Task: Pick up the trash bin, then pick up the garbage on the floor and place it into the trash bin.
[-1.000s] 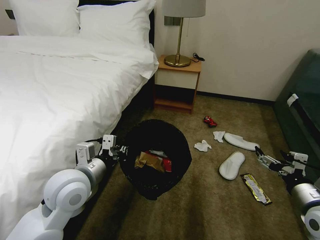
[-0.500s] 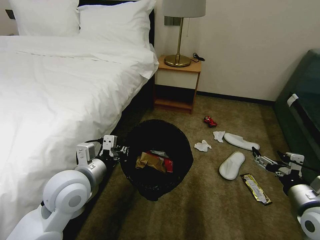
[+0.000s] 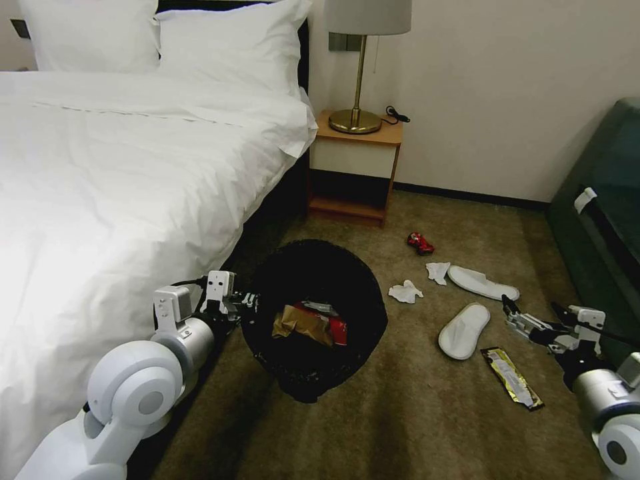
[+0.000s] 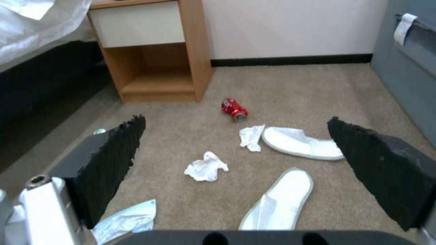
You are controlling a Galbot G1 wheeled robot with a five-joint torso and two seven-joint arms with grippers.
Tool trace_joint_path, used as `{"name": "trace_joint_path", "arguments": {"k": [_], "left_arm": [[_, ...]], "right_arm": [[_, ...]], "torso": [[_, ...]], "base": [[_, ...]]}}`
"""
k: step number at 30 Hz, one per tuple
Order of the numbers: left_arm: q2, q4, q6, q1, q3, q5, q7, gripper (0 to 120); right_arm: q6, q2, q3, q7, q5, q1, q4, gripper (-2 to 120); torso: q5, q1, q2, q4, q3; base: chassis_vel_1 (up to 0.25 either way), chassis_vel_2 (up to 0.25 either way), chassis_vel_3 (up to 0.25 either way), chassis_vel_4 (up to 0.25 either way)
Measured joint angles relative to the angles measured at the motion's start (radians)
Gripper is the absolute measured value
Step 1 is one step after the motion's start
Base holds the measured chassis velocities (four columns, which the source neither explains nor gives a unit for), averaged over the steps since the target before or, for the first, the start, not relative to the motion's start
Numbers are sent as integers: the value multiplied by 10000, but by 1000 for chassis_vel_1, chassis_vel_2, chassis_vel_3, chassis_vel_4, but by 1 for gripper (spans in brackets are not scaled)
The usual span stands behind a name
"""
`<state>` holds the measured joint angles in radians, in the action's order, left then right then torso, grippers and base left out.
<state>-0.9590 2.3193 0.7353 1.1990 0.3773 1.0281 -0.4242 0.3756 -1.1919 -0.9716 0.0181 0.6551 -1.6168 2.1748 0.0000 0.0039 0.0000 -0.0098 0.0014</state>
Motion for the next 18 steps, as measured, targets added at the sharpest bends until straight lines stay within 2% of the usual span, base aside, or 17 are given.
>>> {"name": "trace_joint_path", "arguments": {"k": [18], "left_arm": [[36, 92, 0, 128, 44, 16, -31, 1]], "right_arm": [[-1, 7, 76, -2, -64, -55, -11, 100]], "torso": [[-1, 0, 0, 1, 0]], "base": [[-2, -2, 3, 3]]}}
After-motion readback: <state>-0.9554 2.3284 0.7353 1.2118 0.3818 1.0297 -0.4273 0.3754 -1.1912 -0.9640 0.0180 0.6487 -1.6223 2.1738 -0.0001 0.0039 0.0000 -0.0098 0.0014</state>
